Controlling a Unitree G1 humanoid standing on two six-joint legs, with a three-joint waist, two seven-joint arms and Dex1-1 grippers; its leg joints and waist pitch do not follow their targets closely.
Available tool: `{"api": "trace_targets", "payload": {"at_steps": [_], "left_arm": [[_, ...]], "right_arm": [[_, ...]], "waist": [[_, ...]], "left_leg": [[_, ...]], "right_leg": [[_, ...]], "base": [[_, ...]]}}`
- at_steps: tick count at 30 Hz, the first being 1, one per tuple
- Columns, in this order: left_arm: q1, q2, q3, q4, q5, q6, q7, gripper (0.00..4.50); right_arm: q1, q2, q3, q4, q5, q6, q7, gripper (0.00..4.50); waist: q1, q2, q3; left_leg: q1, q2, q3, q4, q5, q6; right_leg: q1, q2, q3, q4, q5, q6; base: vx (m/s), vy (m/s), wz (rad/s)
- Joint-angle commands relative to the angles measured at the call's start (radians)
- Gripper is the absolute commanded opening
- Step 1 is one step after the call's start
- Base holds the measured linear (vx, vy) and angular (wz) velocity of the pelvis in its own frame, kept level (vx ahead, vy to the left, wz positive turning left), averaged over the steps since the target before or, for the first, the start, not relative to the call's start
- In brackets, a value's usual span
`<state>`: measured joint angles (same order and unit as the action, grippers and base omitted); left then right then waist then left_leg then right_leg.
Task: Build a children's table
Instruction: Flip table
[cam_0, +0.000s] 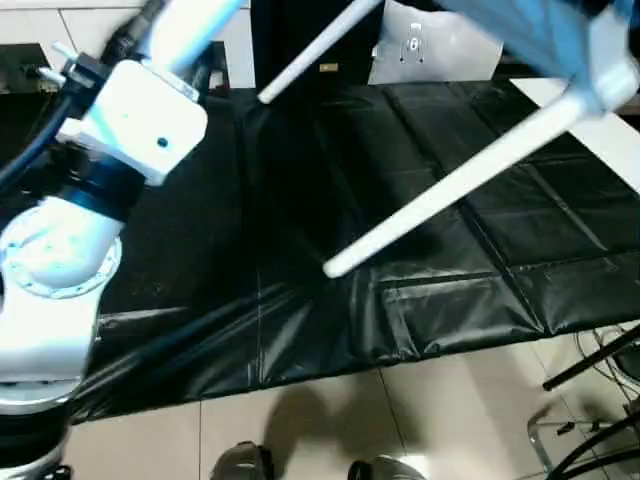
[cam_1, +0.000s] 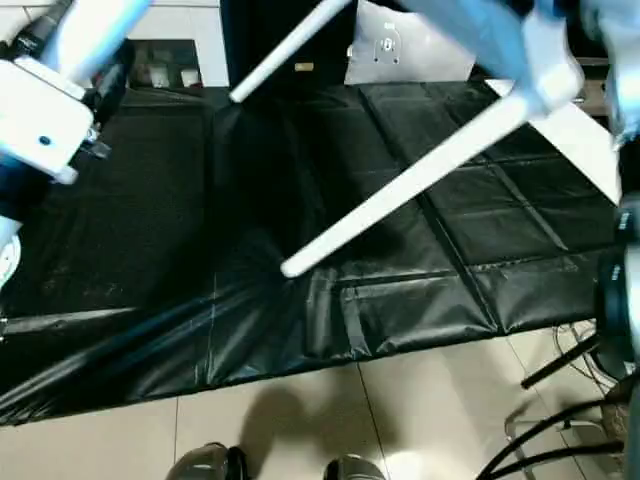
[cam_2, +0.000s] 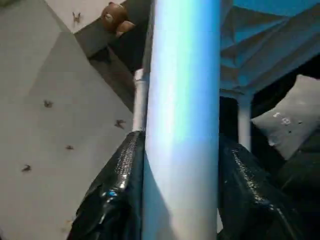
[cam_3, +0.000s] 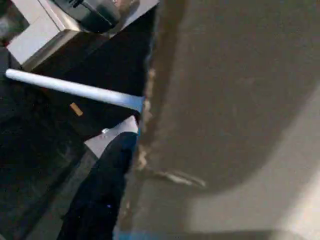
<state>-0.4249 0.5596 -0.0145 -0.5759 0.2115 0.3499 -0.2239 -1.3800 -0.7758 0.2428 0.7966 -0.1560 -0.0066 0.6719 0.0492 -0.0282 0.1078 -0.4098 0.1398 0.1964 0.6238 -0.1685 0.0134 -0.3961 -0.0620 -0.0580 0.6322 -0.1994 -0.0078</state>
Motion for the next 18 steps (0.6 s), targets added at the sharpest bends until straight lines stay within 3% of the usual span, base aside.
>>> {"api": "trace_targets", "payload": {"at_steps": [1, 4, 6, 11, 18], "left_arm": [[-0.010, -0.006, -0.042, -0.001, -0.011, 0.013, -0.033, 1.71], [-0.010, -0.035, -0.037, -0.007, -0.015, 0.066, -0.020, 1.61], [-0.004, -0.072, -0.018, -0.005, -0.021, 0.122, 0.002, 1.56], [0.008, -0.116, 0.020, -0.014, -0.029, 0.179, 0.032, 1.56], [0.060, -0.167, 0.044, -0.027, -0.029, 0.283, 0.044, 1.56]], "right_arm": [[0.009, 0.004, 0.119, 0.001, -0.106, -0.073, 0.119, 2.72], [-0.026, 0.020, 0.125, 0.046, -0.116, -0.116, 0.128, 2.89], [-0.051, 0.035, 0.122, 0.086, -0.121, -0.153, 0.130, 3.21], [-0.079, 0.060, 0.099, 0.131, -0.107, -0.226, 0.131, 3.57], [-0.073, 0.067, 0.069, 0.117, -0.032, -0.447, 0.268, 4.24]], "waist": [[-0.016, -0.016, -0.058], [-0.024, -0.014, -0.057], [-0.034, -0.021, -0.060], [-0.043, -0.027, -0.054], [-0.061, -0.026, -0.049]], "left_leg": [[0.042, 0.089, -0.056, -0.066, -0.427, -0.047], [0.038, 0.092, -0.062, -0.070, -0.464, -0.071], [0.041, 0.093, -0.065, -0.069, -0.498, -0.085], [0.044, 0.090, -0.067, -0.063, -0.538, -0.081], [0.047, 0.087, -0.077, -0.058, -0.631, -0.085]], "right_leg": [[0.003, -0.093, 0.053, -0.098, -0.468, -0.174], [0.002, -0.093, 0.052, -0.093, -0.462, -0.175], [-0.001, -0.095, 0.052, -0.092, -0.448, -0.174], [-0.007, -0.097, 0.050, -0.102, -0.500, -0.155], [-0.015, -0.097, 0.037, -0.111, -0.579, -0.125]], "base": [[0.000, 0.000, 0.00], [0.000, 0.000, 0.00], [0.000, 0.000, 0.00], [0.000, 0.000, 0.00], [0.000, 0.000, 0.00]]}}
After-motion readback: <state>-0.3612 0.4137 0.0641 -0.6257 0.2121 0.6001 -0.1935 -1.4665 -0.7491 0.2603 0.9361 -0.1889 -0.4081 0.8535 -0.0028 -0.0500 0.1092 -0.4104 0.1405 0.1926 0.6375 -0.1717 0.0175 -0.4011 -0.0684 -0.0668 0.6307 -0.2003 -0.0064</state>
